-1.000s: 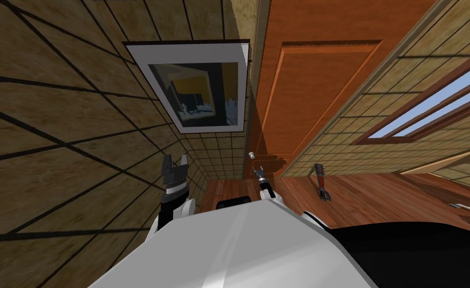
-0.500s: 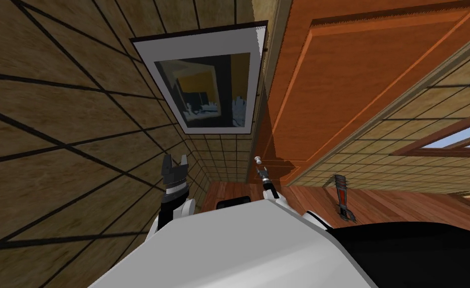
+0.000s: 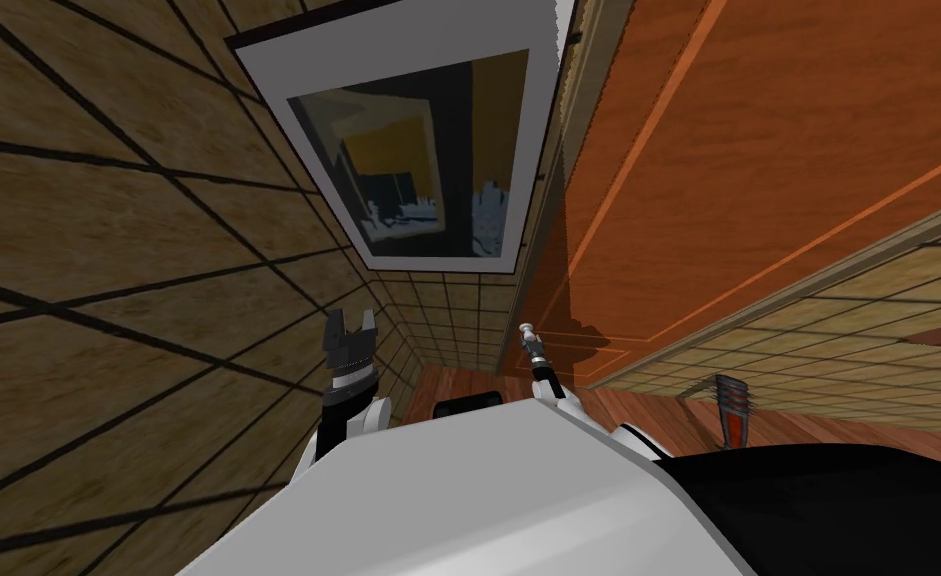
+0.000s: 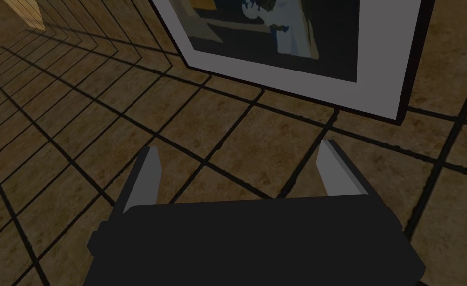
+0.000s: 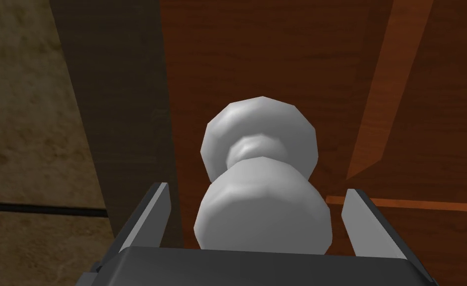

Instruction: Pull the door open

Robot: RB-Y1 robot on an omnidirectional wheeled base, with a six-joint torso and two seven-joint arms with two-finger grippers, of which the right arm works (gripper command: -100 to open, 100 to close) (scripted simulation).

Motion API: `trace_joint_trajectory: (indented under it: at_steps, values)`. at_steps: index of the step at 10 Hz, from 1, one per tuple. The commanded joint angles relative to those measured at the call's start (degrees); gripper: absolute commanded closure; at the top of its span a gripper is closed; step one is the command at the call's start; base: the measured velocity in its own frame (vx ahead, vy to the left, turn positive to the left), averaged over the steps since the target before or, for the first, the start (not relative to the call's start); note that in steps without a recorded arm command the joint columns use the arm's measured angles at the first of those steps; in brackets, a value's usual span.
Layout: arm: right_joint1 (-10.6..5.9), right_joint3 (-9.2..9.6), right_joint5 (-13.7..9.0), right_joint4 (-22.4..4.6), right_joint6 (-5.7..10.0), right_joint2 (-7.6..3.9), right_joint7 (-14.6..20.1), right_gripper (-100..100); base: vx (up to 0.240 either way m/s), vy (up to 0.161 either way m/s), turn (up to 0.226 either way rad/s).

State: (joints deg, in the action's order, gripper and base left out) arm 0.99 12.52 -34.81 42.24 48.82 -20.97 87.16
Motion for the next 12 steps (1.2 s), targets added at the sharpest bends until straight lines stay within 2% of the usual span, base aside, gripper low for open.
trace_joint_trajectory:
  at_steps: [1,6,8,12]
  values:
    - [0.1,-0.01,-0.01,0.26,-0.21,0.01,-0.18,100,0.001,-0.004,-0.01]
    - [0.1,-0.01,-0.01,0.26,-0.21,0.01,-0.18,100,-0.008,-0.001,0.003]
    - [0.77,1.03,0.43,0.38,0.37,-0.85,1.07,100,-0.135,-0.011,0.084]
    - [2.53,4.04,1.68,1.07,2.54,-3.26,4.79,100,-0.196,-0.033,0.113]
